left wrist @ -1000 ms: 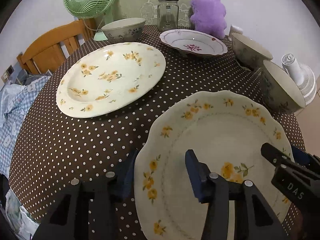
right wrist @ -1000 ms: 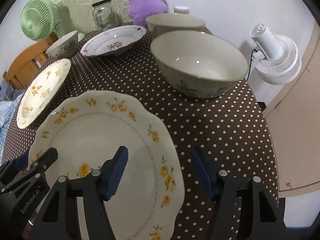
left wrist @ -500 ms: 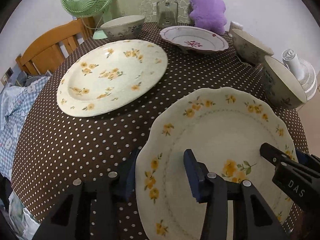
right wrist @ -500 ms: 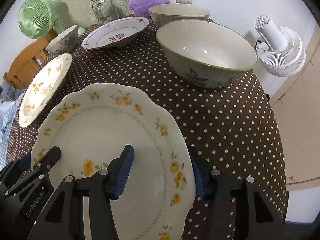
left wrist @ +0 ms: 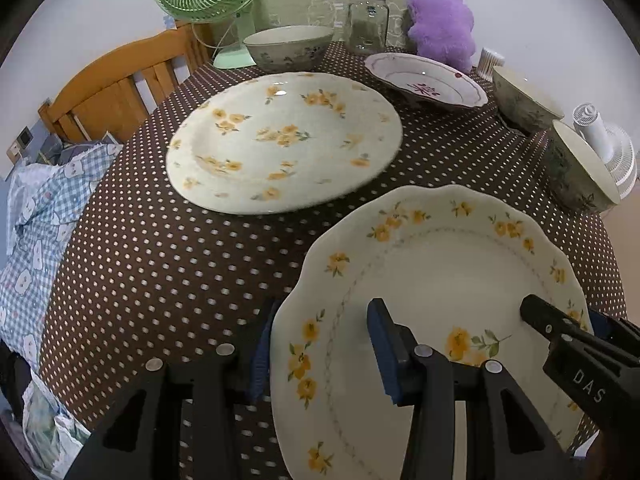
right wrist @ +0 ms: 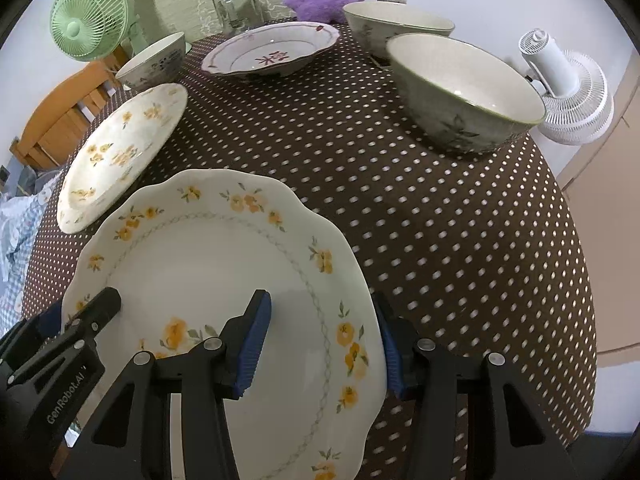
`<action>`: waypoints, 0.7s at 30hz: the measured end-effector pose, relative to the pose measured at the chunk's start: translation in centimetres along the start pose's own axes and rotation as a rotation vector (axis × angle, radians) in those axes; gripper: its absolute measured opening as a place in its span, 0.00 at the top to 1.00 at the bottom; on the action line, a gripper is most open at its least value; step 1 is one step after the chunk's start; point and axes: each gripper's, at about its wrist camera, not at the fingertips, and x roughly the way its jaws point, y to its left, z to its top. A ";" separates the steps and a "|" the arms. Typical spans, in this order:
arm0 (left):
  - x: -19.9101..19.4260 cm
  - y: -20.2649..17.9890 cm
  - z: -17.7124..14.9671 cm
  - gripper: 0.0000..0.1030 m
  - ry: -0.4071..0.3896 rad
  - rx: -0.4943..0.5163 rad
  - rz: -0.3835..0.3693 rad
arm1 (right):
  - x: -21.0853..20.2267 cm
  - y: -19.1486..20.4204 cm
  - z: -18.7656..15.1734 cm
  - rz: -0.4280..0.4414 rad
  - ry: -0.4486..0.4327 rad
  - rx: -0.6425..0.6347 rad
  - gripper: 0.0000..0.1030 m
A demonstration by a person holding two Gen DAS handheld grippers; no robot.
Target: Organize plates and bowls
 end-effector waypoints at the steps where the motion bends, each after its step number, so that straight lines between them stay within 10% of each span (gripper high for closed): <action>1: 0.0 0.5 0.1 0.56 0.001 0.004 -0.004 | 0.0 0.5 -0.1 -0.004 0.001 0.005 0.47; 21: 0.9 3.3 0.1 0.56 -0.003 0.063 -0.043 | -0.5 4.1 -1.2 -0.084 -0.044 0.105 0.49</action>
